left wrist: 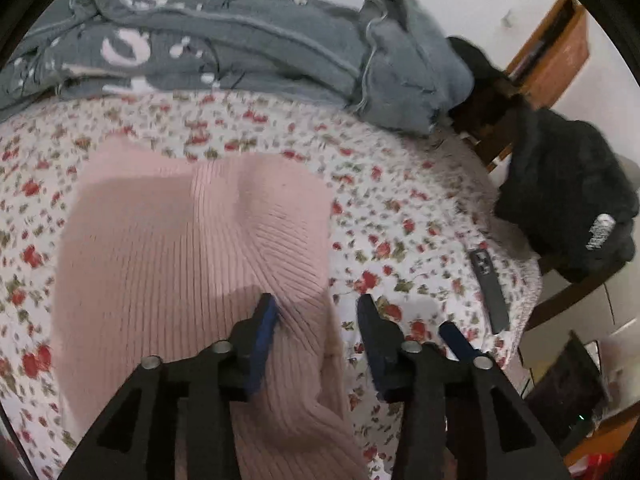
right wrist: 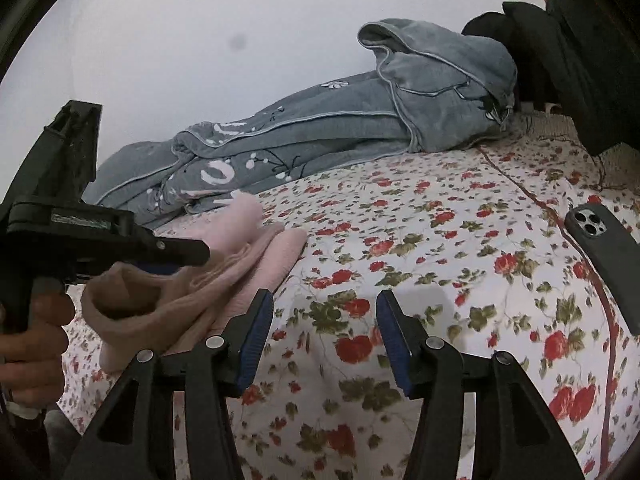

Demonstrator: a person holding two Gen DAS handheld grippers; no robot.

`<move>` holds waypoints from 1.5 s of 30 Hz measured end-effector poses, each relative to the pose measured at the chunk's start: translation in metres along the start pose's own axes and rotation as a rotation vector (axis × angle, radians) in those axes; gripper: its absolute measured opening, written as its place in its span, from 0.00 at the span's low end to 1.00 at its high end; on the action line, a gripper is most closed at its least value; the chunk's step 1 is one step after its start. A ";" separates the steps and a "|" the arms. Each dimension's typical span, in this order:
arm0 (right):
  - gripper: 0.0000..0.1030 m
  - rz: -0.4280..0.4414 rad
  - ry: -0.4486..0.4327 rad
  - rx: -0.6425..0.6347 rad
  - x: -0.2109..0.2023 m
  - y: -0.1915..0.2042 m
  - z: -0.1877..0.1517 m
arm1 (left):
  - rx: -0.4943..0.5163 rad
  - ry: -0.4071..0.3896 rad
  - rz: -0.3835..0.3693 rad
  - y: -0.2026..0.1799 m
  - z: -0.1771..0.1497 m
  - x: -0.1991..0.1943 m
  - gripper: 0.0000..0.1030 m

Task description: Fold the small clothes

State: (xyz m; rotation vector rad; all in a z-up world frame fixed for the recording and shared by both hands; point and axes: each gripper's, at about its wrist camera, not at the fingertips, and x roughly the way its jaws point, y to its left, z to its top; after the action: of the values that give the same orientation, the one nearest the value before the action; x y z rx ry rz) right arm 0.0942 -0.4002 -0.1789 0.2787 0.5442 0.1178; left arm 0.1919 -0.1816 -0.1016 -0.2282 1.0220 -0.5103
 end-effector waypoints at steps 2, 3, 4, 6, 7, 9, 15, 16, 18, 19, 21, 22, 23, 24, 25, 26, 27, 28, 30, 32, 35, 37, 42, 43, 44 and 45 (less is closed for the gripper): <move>0.51 0.029 0.000 0.012 -0.005 0.001 -0.001 | 0.013 -0.053 0.006 0.009 -0.001 -0.023 0.58; 0.51 0.048 0.004 0.020 -0.007 0.003 -0.001 | 0.019 -0.078 0.020 0.014 -0.002 -0.032 0.59; 0.51 0.072 0.012 0.029 -0.008 0.005 0.001 | 0.023 -0.092 0.035 0.019 -0.003 -0.039 0.59; 0.51 0.136 0.025 0.045 -0.012 0.014 0.006 | 0.028 -0.108 0.070 0.037 -0.010 -0.057 0.60; 0.51 0.164 0.021 0.048 -0.016 0.020 0.009 | 0.030 -0.111 0.084 0.045 -0.013 -0.061 0.61; 0.53 0.218 0.002 0.039 -0.025 0.035 0.016 | 0.044 -0.116 0.134 0.062 -0.027 -0.070 0.62; 0.59 0.334 -0.024 -0.007 -0.042 0.083 0.026 | 0.068 -0.064 0.160 0.105 -0.079 -0.077 0.67; 0.59 0.333 -0.020 -0.020 -0.041 0.091 0.026 | 0.078 -0.051 0.149 0.106 -0.086 -0.074 0.70; 0.59 0.322 -0.004 -0.046 -0.036 0.106 0.023 | 0.132 -0.031 0.161 0.104 -0.103 -0.065 0.70; 0.59 0.316 0.004 -0.052 -0.032 0.110 0.022 | 0.154 -0.038 0.186 0.103 -0.108 -0.063 0.70; 0.58 0.294 0.033 -0.058 -0.022 0.116 0.019 | 0.220 -0.060 0.223 0.094 -0.115 -0.054 0.70; 0.57 0.287 0.044 -0.059 -0.019 0.118 0.018 | 0.242 -0.068 0.229 0.091 -0.117 -0.052 0.70; 0.53 0.281 0.054 -0.064 -0.016 0.120 0.017 | 0.264 -0.080 0.244 0.088 -0.118 -0.049 0.70; 0.52 0.268 0.065 -0.072 -0.013 0.121 0.017 | 0.273 -0.087 0.252 0.087 -0.117 -0.047 0.70; 0.51 0.259 0.073 -0.082 -0.011 0.123 0.017 | 0.279 -0.095 0.256 0.086 -0.116 -0.044 0.70; 0.51 0.251 0.082 -0.094 -0.008 0.124 0.017 | 0.276 -0.098 0.256 0.086 -0.115 -0.042 0.70; 0.51 0.245 0.089 -0.098 -0.003 0.124 0.017 | 0.258 -0.110 0.243 0.089 -0.112 -0.041 0.67; 0.48 0.230 0.104 -0.096 0.003 0.124 0.017 | 0.242 -0.121 0.223 0.091 -0.111 -0.043 0.51; 0.32 0.230 0.138 -0.072 0.017 0.123 0.016 | 0.215 -0.132 0.168 0.095 -0.109 -0.047 0.30; 0.07 0.237 0.177 -0.050 0.026 0.121 0.013 | 0.181 -0.177 0.119 0.103 -0.110 -0.059 0.20; 0.05 0.286 0.039 -0.032 -0.001 0.112 0.007 | 0.132 -0.198 0.065 0.116 -0.116 -0.069 0.18; 0.05 0.283 0.038 -0.041 -0.006 0.108 -0.001 | 0.117 -0.175 0.055 0.121 -0.120 -0.061 0.18; 0.06 0.187 0.189 -0.019 0.025 0.093 -0.038 | 0.111 -0.109 0.046 0.124 -0.126 -0.054 0.23; 0.09 0.190 0.193 -0.017 0.023 0.092 -0.038 | 0.111 -0.101 0.043 0.125 -0.127 -0.057 0.25; 0.14 0.201 0.190 -0.017 0.018 0.092 -0.034 | 0.112 -0.092 0.041 0.127 -0.128 -0.060 0.26; 0.16 0.212 0.177 -0.018 0.013 0.093 -0.029 | 0.113 -0.088 0.042 0.129 -0.129 -0.064 0.32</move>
State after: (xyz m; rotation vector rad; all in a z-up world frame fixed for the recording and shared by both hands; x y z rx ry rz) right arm 0.0864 -0.3022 -0.1822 0.3096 0.6879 0.3550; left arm 0.0926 -0.0315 -0.1725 -0.1279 0.9075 -0.5140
